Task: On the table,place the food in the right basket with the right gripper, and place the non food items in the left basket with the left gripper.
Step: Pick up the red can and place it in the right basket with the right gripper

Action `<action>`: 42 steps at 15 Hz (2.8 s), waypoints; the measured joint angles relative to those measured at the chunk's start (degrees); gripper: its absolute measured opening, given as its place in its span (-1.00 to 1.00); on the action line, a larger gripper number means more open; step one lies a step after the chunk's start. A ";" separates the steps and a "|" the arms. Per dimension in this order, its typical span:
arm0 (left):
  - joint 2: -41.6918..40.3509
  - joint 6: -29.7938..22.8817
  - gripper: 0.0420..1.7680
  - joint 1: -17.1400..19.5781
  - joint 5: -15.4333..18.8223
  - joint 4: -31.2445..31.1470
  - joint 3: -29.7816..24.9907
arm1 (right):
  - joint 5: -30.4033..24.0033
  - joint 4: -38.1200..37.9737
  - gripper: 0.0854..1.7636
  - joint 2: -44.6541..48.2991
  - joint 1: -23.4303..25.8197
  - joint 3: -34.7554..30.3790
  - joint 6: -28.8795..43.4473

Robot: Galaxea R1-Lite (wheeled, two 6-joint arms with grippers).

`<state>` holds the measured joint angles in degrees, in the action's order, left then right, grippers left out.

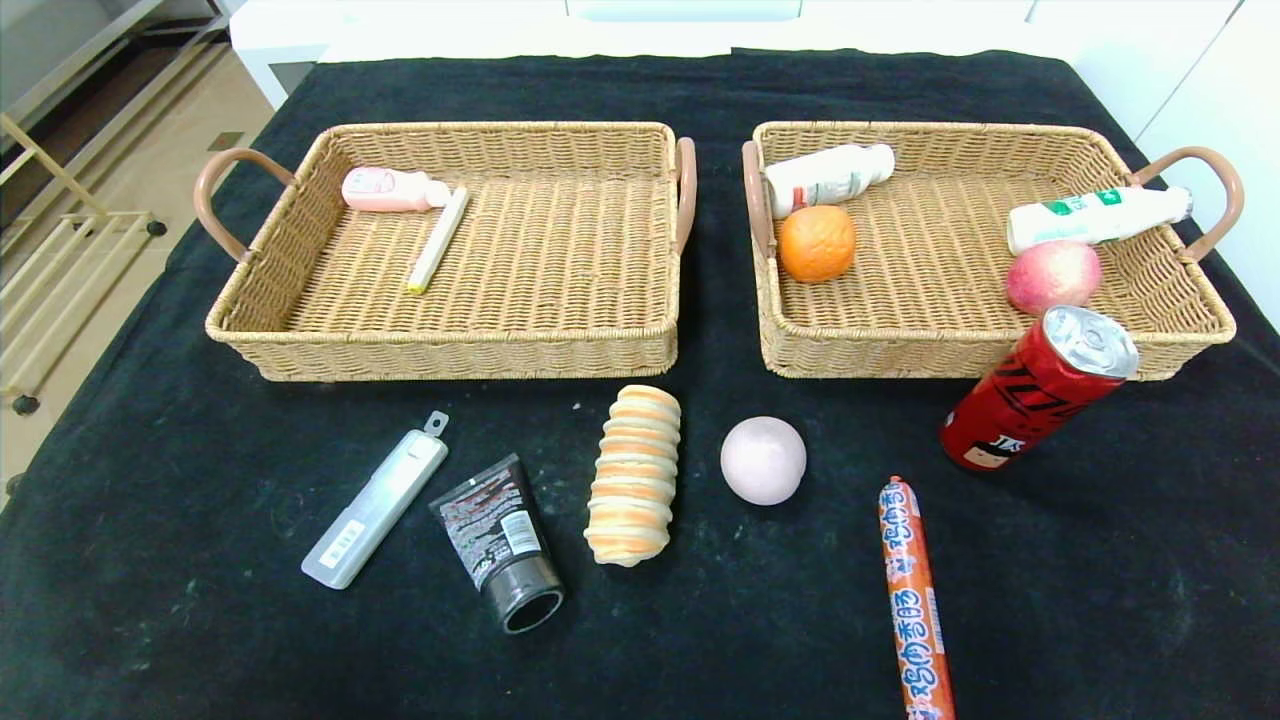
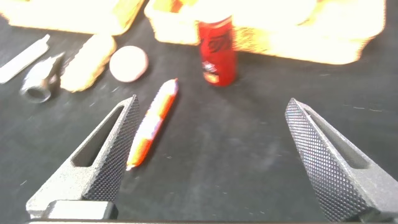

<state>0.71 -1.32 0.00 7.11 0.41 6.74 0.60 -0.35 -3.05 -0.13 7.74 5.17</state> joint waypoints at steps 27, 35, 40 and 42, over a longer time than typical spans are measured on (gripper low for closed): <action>62.60 3.11 0.94 -31.22 8.19 15.41 30.90 | -12.06 10.76 0.94 -48.02 -19.38 23.26 -1.69; 62.25 3.00 0.94 -31.34 7.39 15.76 29.22 | -8.51 10.41 0.94 -48.41 -18.99 22.33 -1.90; 61.03 3.33 0.94 -30.65 7.24 16.01 29.14 | -4.04 13.56 0.94 -52.02 -18.71 22.41 -1.62; 61.04 3.27 0.94 -30.51 7.24 16.01 29.50 | -3.82 16.91 0.94 -54.99 -19.15 22.76 -1.65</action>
<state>61.75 1.95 -30.51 14.35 16.42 36.24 -3.22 16.55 -58.04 -19.29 30.50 3.52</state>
